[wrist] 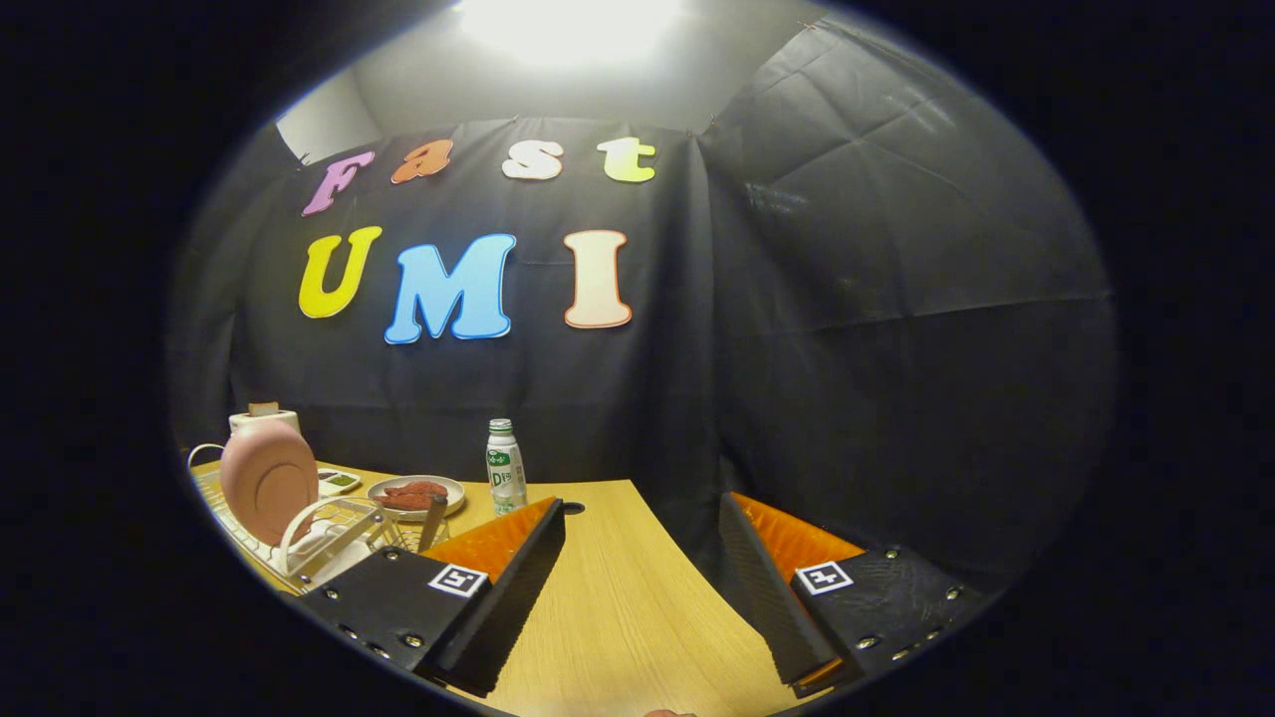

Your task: Take the plate from the dish rack, then take the spoon from the basket and place it into the plate.

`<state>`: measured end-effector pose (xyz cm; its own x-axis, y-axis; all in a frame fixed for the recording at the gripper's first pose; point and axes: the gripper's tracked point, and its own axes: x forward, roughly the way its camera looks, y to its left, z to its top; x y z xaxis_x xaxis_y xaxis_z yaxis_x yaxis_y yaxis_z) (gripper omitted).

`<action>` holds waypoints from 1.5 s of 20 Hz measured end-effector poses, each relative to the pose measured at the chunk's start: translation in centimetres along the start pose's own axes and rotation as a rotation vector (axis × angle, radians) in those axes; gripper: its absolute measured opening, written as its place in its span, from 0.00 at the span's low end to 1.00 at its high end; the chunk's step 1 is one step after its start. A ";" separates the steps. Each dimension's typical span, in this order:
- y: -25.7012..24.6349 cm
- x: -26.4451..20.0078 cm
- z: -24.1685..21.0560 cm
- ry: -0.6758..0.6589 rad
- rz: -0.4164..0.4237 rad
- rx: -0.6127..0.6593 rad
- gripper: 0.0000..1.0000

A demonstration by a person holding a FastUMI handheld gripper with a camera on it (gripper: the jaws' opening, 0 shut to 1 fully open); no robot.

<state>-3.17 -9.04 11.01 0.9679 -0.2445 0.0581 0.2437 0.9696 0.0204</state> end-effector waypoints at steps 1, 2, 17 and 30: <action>0.4 -1.1 0.6 0.003 0.010 -0.002 0.96; 1.2 -2.3 1.2 0.014 0.028 -0.003 0.97; 20.6 -10.0 8.7 0.151 0.477 0.118 0.97; 33.4 -1.6 5.4 0.495 0.659 0.062 0.97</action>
<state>3.10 23.73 16.95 0.8299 0.4189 -0.3685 -0.3732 0.9078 0.1915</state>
